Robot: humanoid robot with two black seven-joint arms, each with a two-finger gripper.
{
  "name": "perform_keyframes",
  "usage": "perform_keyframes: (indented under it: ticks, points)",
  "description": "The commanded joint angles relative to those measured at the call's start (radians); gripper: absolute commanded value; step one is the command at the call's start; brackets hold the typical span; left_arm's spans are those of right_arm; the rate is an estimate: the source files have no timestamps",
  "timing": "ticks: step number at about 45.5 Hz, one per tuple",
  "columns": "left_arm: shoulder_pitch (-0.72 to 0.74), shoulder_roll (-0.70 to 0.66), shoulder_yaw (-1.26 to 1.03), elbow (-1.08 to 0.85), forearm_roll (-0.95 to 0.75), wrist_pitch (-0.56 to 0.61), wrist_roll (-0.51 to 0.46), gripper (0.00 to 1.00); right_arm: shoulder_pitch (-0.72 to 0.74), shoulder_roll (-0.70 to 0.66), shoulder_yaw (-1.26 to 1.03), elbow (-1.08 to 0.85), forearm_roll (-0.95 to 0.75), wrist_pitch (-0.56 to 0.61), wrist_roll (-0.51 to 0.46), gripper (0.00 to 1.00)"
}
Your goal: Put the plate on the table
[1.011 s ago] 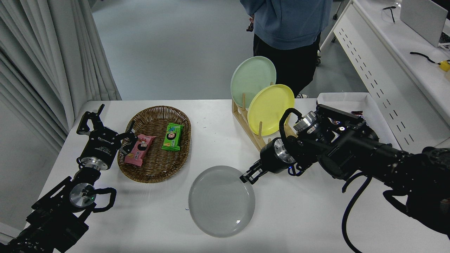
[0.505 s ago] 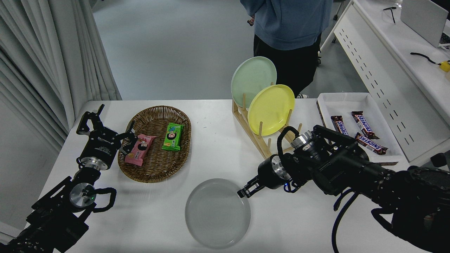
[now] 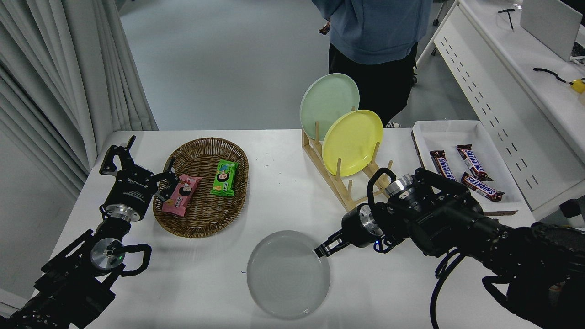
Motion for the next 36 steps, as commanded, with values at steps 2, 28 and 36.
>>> perform_keyframes:
  ticks: [2, 28, 36]
  points:
    - [0.000, 0.000, 0.000, 0.001, 0.000, 0.000, 0.000, 1.00, -0.010, 0.000, 0.008, -0.015, -0.004, 0.000, -0.001, 0.00]
    - [0.000, 0.000, 0.000, 0.001, 0.000, 0.000, 0.000, 1.00, -0.010, 0.000, 0.009, -0.015, -0.006, 0.000, -0.001, 0.00]
    - [0.000, 0.000, 0.000, 0.001, 0.000, 0.000, 0.000, 1.00, -0.010, 0.000, 0.009, -0.015, -0.013, 0.000, -0.001, 0.00]
